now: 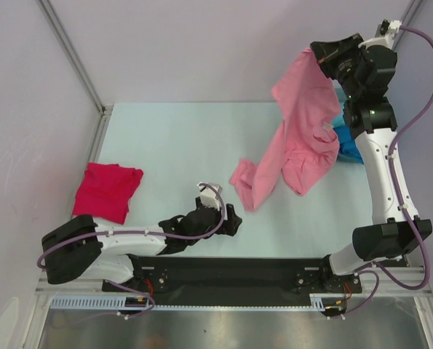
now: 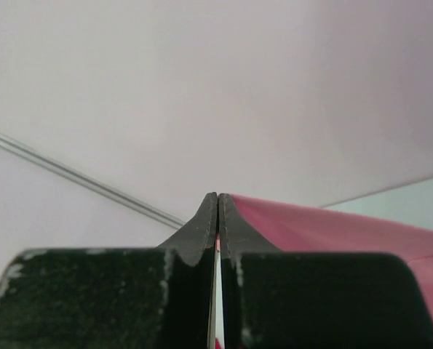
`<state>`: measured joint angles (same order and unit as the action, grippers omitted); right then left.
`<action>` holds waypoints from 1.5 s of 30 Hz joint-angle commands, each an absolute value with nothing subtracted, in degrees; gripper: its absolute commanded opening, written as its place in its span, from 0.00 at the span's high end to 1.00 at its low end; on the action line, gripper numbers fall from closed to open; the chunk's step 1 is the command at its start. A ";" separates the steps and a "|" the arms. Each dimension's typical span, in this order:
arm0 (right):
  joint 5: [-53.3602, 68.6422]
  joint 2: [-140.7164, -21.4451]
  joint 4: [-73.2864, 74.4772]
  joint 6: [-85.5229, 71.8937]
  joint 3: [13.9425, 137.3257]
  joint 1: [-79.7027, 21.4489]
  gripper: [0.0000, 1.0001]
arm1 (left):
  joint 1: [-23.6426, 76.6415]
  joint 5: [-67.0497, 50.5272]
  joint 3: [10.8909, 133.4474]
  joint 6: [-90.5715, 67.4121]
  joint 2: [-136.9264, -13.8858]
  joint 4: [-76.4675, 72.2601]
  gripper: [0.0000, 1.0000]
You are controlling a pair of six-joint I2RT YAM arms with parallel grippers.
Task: Fold and stack the t-shirts
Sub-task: Flatten the tshirt out
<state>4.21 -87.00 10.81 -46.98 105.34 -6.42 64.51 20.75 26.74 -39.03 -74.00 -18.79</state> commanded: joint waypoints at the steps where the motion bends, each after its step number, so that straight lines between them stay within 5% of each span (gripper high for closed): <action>1: 9.75 -85.17 2.30 -49.74 107.84 -5.54 1.00 | 65.39 21.44 29.18 -39.81 -74.96 -20.83 0.08; 15: 10.63 -91.05 9.93 -48.43 121.72 -4.49 1.00 | 76.02 30.76 52.11 -31.03 -97.63 -14.59 0.07; 34: 13.71 -94.40 9.93 -50.89 125.51 -1.23 1.00 | 88.15 37.01 59.68 -18.81 -101.42 -14.41 0.07; 45: 13.62 -90.00 8.26 -50.01 117.44 -1.05 1.00 | 81.94 40.36 61.18 -21.87 -103.72 -9.06 0.06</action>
